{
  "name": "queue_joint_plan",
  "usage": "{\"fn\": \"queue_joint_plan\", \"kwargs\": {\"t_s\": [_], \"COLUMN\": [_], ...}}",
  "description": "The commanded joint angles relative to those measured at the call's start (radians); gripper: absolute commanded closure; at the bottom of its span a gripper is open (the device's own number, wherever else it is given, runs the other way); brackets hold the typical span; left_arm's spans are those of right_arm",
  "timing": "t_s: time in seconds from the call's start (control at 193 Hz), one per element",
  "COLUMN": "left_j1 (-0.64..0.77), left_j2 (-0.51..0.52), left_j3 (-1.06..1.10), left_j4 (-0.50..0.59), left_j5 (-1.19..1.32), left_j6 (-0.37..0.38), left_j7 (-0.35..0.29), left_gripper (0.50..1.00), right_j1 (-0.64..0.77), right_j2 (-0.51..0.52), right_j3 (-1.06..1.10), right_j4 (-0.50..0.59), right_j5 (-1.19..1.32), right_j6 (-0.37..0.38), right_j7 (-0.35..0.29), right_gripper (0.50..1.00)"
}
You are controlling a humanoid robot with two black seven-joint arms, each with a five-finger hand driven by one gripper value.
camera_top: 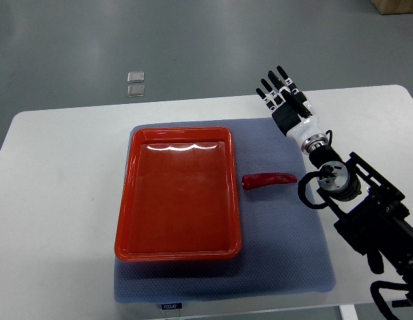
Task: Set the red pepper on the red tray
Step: 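Reach the right hand forward over the red pepper beside the tray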
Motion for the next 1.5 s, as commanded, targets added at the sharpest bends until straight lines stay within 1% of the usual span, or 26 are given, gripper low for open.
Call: {"fn": "queue_joint_plan", "kwargs": {"t_s": [0.0,0.322,0.472,0.56,0.607,0.68,0.763,0.825,0.908,0.918,0.986,1.074,1.136,1.23,1.391,1.427,1.494], "left_j1": [-0.002,-0.005,-0.005,-0.005,-0.005,-0.005,-0.005,-0.005,-0.007,-0.007,-0.007,-0.007,-0.007,-0.007,-0.007,-0.007,-0.007], "left_j2": [0.000,0.000,0.000,0.000,0.000,0.000,0.000,0.000,0.000,0.000,0.000,0.000,0.000,0.000,0.000,0.000,0.000], "left_j3": [0.002,0.000,0.000,0.002,0.002,0.002,0.003,0.003,0.003,0.003,0.003,0.003,0.003,0.003,0.003,0.003,0.002], "left_j4": [-0.004,-0.005,-0.007,-0.007,-0.008,-0.008,-0.008,-0.008,-0.010,-0.010,-0.013,-0.024,-0.024,-0.024,-0.022,-0.022,-0.021], "left_j5": [0.000,0.000,0.000,0.000,0.002,0.002,0.002,0.002,0.006,0.006,0.008,0.006,0.006,0.006,0.005,0.005,0.003], "left_j6": [0.000,0.000,0.000,-0.002,-0.005,-0.008,-0.009,-0.011,-0.011,-0.011,-0.012,-0.012,-0.012,-0.012,-0.012,-0.012,-0.012], "left_j7": [0.000,0.000,0.000,0.000,0.000,0.000,0.000,0.005,0.005,0.005,0.005,0.006,0.008,0.008,0.008,0.008,0.008], "left_gripper": [0.500,0.500,0.500,0.500,0.500,0.500,0.500,0.500,0.500,0.500,0.500,0.500,0.500,0.500,0.500,0.500,0.500], "right_j1": [0.001,0.008,0.023,0.092,0.130,0.192,0.317,0.414,0.547,0.547,0.644,0.751,0.817,0.877,0.903,0.902,0.888], "right_j2": [0.000,-0.003,-0.015,-0.063,-0.118,-0.184,-0.270,-0.328,-0.367,-0.367,-0.385,-0.402,-0.402,-0.408,-0.460,-0.468,-0.480], "right_j3": [0.000,-0.003,-0.095,-0.143,-0.228,-0.361,-0.591,-0.782,-1.009,-1.009,-1.170,-1.318,-1.391,-1.442,-1.447,-1.447,-1.448], "right_j4": [0.000,0.000,0.002,0.003,0.002,0.002,0.003,0.002,0.005,0.005,0.046,0.100,0.138,0.209,0.334,0.348,0.357], "right_j5": [0.000,-0.005,-0.036,-0.092,-0.132,-0.158,-0.200,-0.272,-0.370,-0.370,-0.411,-0.416,-0.416,-0.412,-0.407,-0.407,-0.410], "right_j6": [0.000,-0.001,0.002,0.003,0.005,0.008,0.013,0.039,0.089,0.089,0.129,0.161,0.180,0.184,0.172,0.169,0.131], "right_j7": [0.000,0.000,0.000,-0.009,-0.032,-0.045,-0.058,-0.075,-0.098,-0.098,-0.134,-0.180,-0.195,-0.196,-0.193,-0.192,-0.187], "right_gripper": [0.585,0.585,0.585,0.585,0.585,0.585,0.585,0.585,0.585,0.585,0.585,0.585,0.585,0.585,0.587,0.587,0.587]}}
